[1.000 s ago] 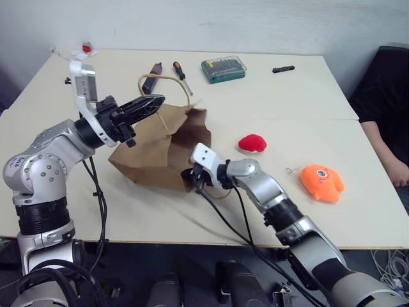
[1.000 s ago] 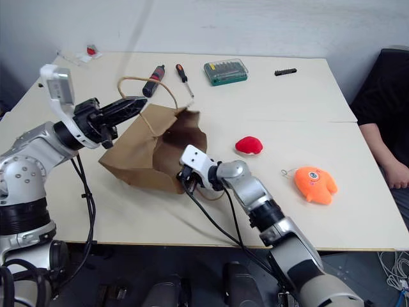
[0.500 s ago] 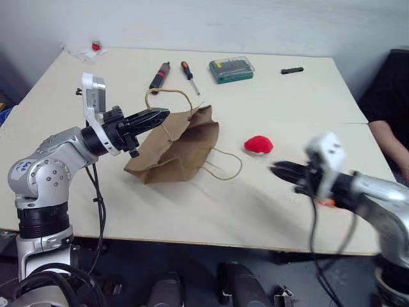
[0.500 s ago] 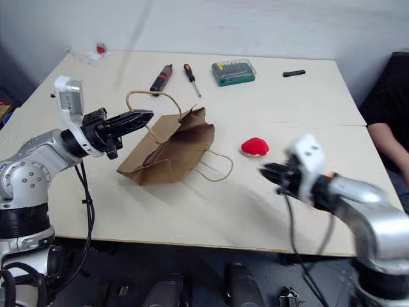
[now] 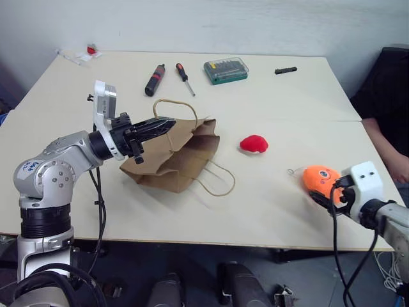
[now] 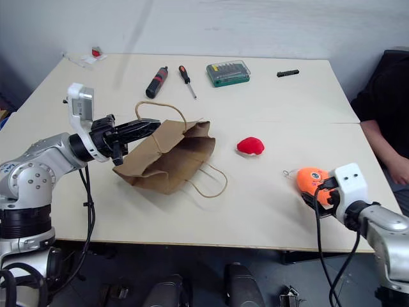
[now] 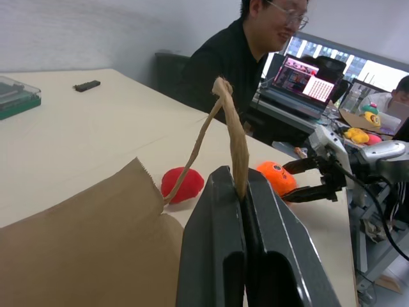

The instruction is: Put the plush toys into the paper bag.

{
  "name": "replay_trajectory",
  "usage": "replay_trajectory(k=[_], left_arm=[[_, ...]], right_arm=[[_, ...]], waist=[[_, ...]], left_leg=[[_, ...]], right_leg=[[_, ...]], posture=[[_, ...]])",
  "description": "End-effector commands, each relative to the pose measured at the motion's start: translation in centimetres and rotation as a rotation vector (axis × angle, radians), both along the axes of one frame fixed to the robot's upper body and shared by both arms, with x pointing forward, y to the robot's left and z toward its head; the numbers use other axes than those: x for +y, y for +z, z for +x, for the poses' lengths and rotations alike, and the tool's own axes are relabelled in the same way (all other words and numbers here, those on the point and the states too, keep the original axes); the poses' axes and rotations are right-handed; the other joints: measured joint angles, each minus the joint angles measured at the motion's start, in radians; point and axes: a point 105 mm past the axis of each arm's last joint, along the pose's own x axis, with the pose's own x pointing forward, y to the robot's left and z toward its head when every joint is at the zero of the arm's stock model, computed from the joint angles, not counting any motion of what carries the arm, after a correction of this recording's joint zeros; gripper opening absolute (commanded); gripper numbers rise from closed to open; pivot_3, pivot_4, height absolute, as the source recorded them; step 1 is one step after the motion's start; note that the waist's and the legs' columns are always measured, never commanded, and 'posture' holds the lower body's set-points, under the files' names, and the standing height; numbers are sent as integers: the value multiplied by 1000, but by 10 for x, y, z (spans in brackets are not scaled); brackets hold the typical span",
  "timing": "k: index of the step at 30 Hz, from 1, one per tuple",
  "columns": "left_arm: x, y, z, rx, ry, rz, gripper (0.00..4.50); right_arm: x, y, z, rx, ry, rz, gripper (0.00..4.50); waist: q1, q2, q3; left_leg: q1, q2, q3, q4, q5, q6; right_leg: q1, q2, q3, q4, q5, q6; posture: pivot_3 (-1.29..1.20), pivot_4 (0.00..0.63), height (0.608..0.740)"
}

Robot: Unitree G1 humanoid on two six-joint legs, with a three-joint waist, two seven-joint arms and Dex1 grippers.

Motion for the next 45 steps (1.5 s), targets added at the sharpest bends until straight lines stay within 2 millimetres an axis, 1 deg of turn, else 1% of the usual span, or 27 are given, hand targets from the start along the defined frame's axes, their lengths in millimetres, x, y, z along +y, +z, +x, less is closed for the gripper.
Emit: replay_trajectory(k=[1,6,9,11,12,14,15,17,18,20,24,25,26,28,30,32,34,38,41,44,45], left_arm=[[0,14,-2,-56,3,17,0],[5,17,-2,-65,23,19,0],[6,17,-2,-69,28,19,0],[6,18,-2,-73,26,19,0],[5,18,-2,-74,24,19,0],[4,19,-2,-77,18,20,0],[3,19,-2,-78,15,20,0],[-1,21,-2,-82,-1,18,0],[-3,21,-2,-84,-8,17,0],[-6,23,-1,-87,-22,16,0],[-13,25,0,-96,-45,15,0],[-15,26,0,-100,-52,15,0],[-17,26,0,-102,-57,15,0],[-19,28,0,-107,-68,14,0],[-21,27,-2,-107,-76,14,0],[-22,25,-3,-106,-78,15,0],[-23,24,-4,-105,-79,12,0],[-25,21,-6,-102,-78,5,0],[-25,21,-7,-101,-77,2,0],[-24,21,-6,-100,-69,2,0],[-22,21,-5,-101,-60,2,0]], right_arm=[[-8,4,7,-64,-38,-38,3894],[-8,14,6,-111,-22,-45,2185],[-5,26,1,-134,29,-48,1123],[12,43,0,-167,131,-23,602],[24,52,0,-183,194,-4,337],[55,70,-1,-207,346,28,73],[68,76,-2,-213,409,36,73],[116,90,-2,-232,619,45,73],[136,94,-1,-243,702,33,73],[168,98,6,-270,820,-8,73],[218,98,26,-333,968,-132,73],[234,94,35,-359,1013,-216,73],[245,91,41,-377,1047,-283,73],[261,84,50,-414,1110,-409,73],[274,79,58,-450,1169,-533,73],[280,76,62,-472,1203,-596,73],[288,72,67,-482,1225,-620,73],[309,70,76,-495,1233,-583,73],[318,71,82,-506,1223,-558,73],[329,72,89,-500,1200,-476,73],[331,72,89,-493,1199,-442,423]], waist=[[1,0,0],[0,0,0],[0,0,0],[-1,1,0],[-2,1,0],[-5,2,1],[-5,2,1],[-4,2,1],[-6,2,1],[-3,2,1],[-1,2,2],[-1,2,2],[-2,2,2],[-1,2,2],[-3,2,2],[-4,2,2],[-5,2,2],[-12,2,2],[-24,2,2],[-29,2,2],[-30,2,2]], left_leg=[[0,0,0,0,0,0],[0,0,0,0,0,0],[0,0,0,0,0,0],[0,0,0,0,0,0],[0,0,0,0,0,0],[1,0,0,0,0,0],[1,0,0,0,0,0],[1,1,-1,0,0,-1],[1,1,-1,0,0,-1],[1,1,-1,0,0,-1],[-3,0,-1,0,0,-1],[-4,0,-1,1,0,-1],[-5,0,-1,2,0,0],[-7,-1,0,2,0,0],[-7,0,-1,2,0,1],[-8,0,-1,2,0,1],[-8,0,-1,2,0,1],[-8,0,-1,3,0,1],[-8,1,-1,3,0,0],[-8,1,-1,3,0,0],[-8,1,-1,3,0,0]], right_leg=[[0,0,0,0,0,0],[0,0,0,0,0,0],[0,0,0,0,0,0],[0,0,0,0,0,0],[0,0,0,0,0,0],[0,0,0,1,0,0],[0,0,0,1,0,0],[0,0,0,1,0,0],[0,0,-1,1,0,0],[0,0,-1,1,0,0],[-4,0,-1,1,0,0],[-5,0,-1,1,0,0],[-6,-1,-1,1,0,0],[-7,-1,-1,1,0,0],[-7,-1,-2,1,0,0],[-8,-1,-2,1,0,0],[-8,-1,-2,3,0,0],[-8,-1,-2,4,0,0],[-8,-1,-3,5,0,0],[-8,-1,-3,5,0,0],[-8,-1,-3,6,0,0]], posture=[[0,150,740],[0,150,740],[0,150,740],[0,150,740],[0,150,740],[0,150,740],[0,150,740],[0,150,740],[0,150,740],[0,150,740],[0,150,740],[0,150,740],[0,150,740],[0,150,740],[0,150,740],[0,150,740],[0,150,740],[0,150,740],[0,150,740],[0,150,740],[0,150,740]])
